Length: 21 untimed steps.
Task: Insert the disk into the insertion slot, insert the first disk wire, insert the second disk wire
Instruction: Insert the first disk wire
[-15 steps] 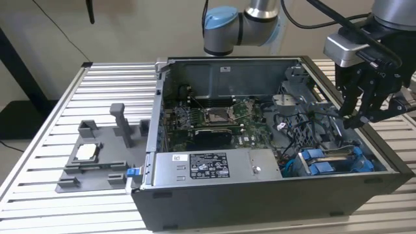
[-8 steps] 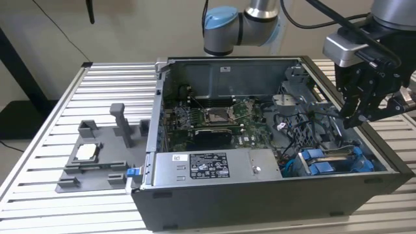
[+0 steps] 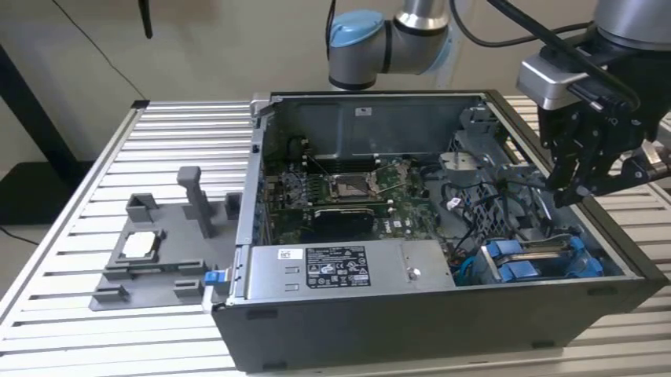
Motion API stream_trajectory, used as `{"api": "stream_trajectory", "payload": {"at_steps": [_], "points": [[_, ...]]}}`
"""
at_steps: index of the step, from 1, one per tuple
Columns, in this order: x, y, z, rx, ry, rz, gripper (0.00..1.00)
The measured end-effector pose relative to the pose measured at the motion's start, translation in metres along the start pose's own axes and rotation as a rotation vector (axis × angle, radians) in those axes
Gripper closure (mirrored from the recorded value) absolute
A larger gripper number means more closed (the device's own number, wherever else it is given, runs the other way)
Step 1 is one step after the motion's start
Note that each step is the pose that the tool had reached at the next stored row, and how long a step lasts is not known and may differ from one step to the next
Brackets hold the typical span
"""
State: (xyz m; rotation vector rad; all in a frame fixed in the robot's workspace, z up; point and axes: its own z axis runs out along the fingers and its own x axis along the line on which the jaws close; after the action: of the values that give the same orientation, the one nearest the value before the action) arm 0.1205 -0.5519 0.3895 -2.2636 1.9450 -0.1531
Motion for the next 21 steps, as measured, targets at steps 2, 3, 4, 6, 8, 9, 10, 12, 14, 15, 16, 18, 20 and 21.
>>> {"api": "stream_trajectory", "payload": {"at_steps": [2, 3, 4, 6, 8, 9, 10, 12, 14, 15, 16, 18, 20, 21], "points": [[-0.0001, 0.0007, 0.0007, 0.0042, 0.0009, 0.0, 0.69], [-0.0001, 0.0007, 0.0009, 0.0058, 0.0011, 0.0, 0.69], [-0.0001, 0.0006, 0.0009, 0.006, 0.0012, 0.0, 0.69], [-0.0001, 0.0007, 0.0009, 0.0061, 0.0015, 0.0, 0.78], [-0.0001, 0.0009, 0.0016, 0.006, 0.0027, -0.001, 0.81], [0.0, 0.0009, 0.0015, 0.0058, 0.0037, -0.001, 0.81], [0.0005, 0.001, 0.0016, 0.0053, 0.0045, -0.001, 0.81], [0.0044, 0.0014, 0.0017, 0.0017, 0.0039, 0.0, 0.81], [0.01, 0.0023, 0.0016, -0.0033, 0.0034, 0.001, 0.81], [0.0124, 0.0026, 0.0016, -0.0057, 0.0033, 0.003, 0.81], [0.0147, 0.003, 0.0016, -0.0081, 0.003, 0.004, 0.81], [0.0177, 0.0035, 0.0019, -0.0124, 0.0028, 0.007, 0.81], [0.0183, 0.0038, 0.0033, -0.0125, 0.0044, 0.018, 0.81], [0.0183, 0.0038, 0.0039, -0.0121, 0.0062, 0.032, 0.81]]}}
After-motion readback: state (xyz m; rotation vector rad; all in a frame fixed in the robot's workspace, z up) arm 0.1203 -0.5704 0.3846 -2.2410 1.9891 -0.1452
